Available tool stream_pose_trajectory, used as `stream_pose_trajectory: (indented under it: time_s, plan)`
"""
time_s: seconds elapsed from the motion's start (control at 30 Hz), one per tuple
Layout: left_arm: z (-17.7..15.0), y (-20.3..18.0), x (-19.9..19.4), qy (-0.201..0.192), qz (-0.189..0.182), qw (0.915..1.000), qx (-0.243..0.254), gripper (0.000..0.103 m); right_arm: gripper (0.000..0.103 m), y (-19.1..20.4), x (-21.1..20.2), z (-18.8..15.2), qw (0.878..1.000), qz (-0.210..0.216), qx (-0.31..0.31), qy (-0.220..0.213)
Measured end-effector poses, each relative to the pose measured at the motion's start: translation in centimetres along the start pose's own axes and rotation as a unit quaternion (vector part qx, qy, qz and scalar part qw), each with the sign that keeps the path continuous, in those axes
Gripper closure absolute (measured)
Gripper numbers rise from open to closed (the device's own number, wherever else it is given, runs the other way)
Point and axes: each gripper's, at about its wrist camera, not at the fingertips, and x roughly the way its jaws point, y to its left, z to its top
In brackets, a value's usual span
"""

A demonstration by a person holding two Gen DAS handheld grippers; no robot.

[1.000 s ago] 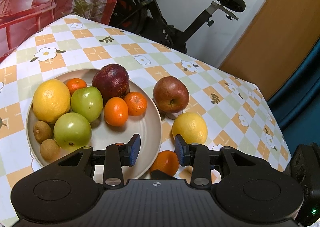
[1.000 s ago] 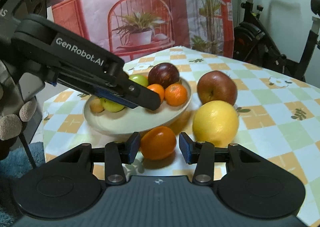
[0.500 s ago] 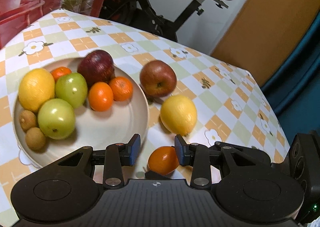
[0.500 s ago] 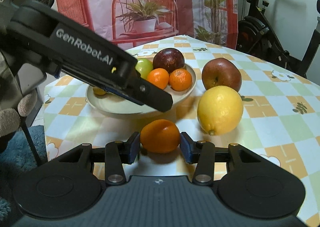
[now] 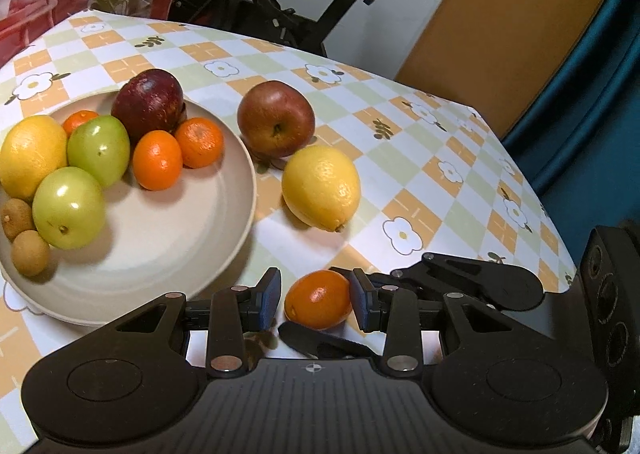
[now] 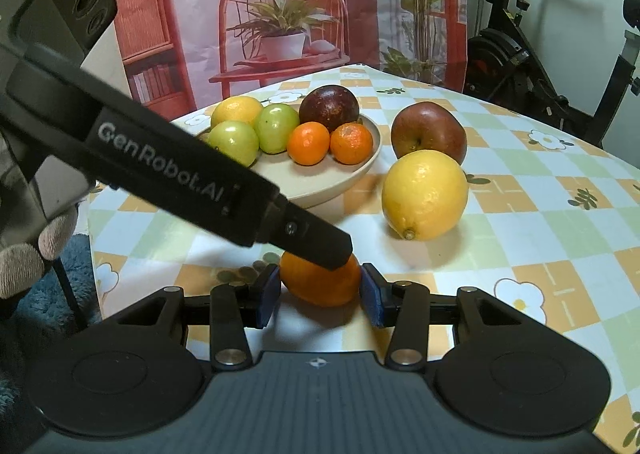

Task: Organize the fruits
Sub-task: 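Close the right gripper on the tangerine and lift it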

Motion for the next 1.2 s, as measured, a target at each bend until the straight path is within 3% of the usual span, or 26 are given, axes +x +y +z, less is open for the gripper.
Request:
stream_pose_trajectory:
  time_s: [1.2]
  plan:
    - [-1.3,-0.4,0.0,-0.009,0.006,0.9997,0.020,0.063,0.057,-0.3,-0.1,-0.1,1.000,0.011,0.015,-0.007]
